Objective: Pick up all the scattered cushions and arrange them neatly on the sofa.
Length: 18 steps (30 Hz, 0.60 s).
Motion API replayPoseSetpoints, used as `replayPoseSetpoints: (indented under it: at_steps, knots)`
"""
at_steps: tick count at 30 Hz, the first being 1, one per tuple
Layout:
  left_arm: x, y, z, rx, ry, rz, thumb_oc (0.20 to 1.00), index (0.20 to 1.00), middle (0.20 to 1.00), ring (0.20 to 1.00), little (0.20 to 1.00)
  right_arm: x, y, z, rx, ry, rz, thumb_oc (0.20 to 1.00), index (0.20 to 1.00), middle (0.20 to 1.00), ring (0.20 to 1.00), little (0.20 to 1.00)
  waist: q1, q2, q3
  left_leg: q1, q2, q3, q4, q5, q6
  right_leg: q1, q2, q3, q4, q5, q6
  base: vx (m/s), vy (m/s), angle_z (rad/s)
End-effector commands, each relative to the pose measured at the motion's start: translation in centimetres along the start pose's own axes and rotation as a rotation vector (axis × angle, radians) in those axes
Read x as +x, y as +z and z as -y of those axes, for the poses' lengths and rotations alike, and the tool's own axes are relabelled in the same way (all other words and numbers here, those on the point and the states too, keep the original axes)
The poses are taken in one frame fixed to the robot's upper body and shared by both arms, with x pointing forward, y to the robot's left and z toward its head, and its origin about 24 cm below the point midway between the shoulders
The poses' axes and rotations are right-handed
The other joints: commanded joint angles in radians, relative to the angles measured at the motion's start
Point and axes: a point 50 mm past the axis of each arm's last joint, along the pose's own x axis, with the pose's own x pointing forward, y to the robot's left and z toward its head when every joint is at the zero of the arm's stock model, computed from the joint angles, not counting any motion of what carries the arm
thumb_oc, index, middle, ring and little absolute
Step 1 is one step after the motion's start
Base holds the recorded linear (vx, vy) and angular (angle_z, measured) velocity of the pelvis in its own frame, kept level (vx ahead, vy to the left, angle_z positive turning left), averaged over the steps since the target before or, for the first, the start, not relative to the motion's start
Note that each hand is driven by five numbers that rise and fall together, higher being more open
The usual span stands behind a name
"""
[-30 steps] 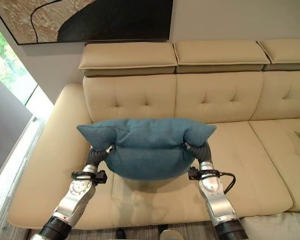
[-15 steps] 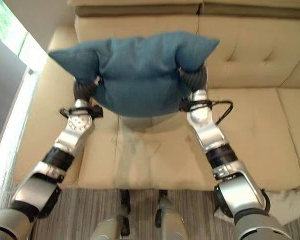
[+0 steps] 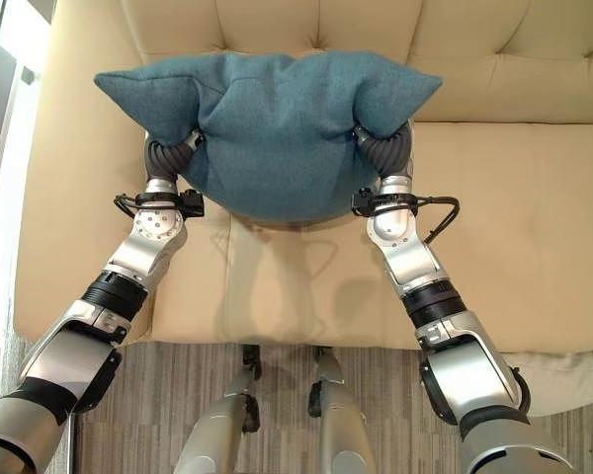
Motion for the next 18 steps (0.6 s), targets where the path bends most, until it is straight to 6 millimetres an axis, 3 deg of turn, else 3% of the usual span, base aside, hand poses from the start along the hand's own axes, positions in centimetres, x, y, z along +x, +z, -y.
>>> replayPoseSetpoints:
  at_steps: [1,2,7,10,12,17,18]
  knots:
    - [1.9,5.7,2.4,-0.001,-0.092,0.232,1.000,1.000,1.000,1.000,1.000,2.1,6.2,-1.9,0.093,0.022,0.253,0.567,0.567,0.567,0.567,0.567,-0.002,0.010,-0.030,-0.028,-0.018,-0.028,0.005,-0.027,-0.064,0.009,-0.031,0.028,0.120,-0.160,0.111,0.00,0.000,0.00]
    - [2.1,5.3,2.4,-0.015,-0.082,0.200,1.000,1.000,1.000,1.000,1.000,2.2,6.3,-2.0,0.082,0.000,0.258,1.000,1.000,1.000,1.000,1.000,-0.005,0.015,-0.026,-0.040,-0.019,-0.027,0.005,-0.025,-0.066,-0.006,-0.033,0.029,0.120,-0.156,0.111,0.00,0.000,0.00]
    - [3.3,4.7,0.7,-0.010,-0.034,0.138,1.000,1.000,1.000,1.000,1.000,3.7,6.4,-0.3,-0.091,-0.097,0.273,1.000,1.000,1.000,1.000,1.000,-0.011,0.024,-0.032,-0.054,-0.027,-0.025,0.005,-0.026,-0.068,-0.014,-0.034,0.036,0.107,-0.143,0.117,0.00,0.000,0.00]
    - [4.4,3.9,-3.6,0.023,0.053,0.076,1.000,1.000,1.000,1.000,1.000,5.3,3.7,2.9,-0.160,-0.200,0.112,1.000,1.000,1.000,1.000,1.000,-0.007,0.027,-0.049,-0.045,-0.032,-0.017,0.005,-0.034,-0.066,-0.002,-0.037,0.045,0.092,-0.137,0.119,0.02,0.000,-0.03]
    - [5.0,4.1,-6.5,0.001,0.133,0.058,1.000,1.000,1.000,1.000,1.000,6.3,3.0,5.2,-0.193,-0.253,0.047,1.000,1.000,1.000,1.000,1.000,-0.004,0.026,-0.054,-0.034,-0.035,-0.016,0.005,-0.036,-0.067,0.008,-0.037,0.052,0.091,-0.138,0.119,0.02,-0.003,-0.06]
    - [4.8,3.4,-9.1,-0.079,0.211,0.024,1.000,1.000,1.000,1.000,1.000,6.4,1.8,7.9,-0.193,-0.315,-0.030,1.000,1.000,1.000,1.000,1.000,-0.003,0.022,-0.056,-0.013,-0.032,-0.016,0.005,-0.041,-0.068,0.032,-0.036,0.050,0.079,-0.137,0.120,0.01,-0.003,-0.02]
    - [4.8,3.6,-10.2,-0.094,0.239,0.031,1.000,1.000,1.000,1.000,1.000,6.4,1.3,9.2,-0.202,-0.348,-0.054,1.000,1.000,1.000,1.000,1.000,-0.004,0.018,-0.060,-0.008,-0.033,-0.015,0.005,-0.044,-0.068,0.037,-0.034,0.051,0.075,-0.134,0.121,0.00,0.000,0.00]
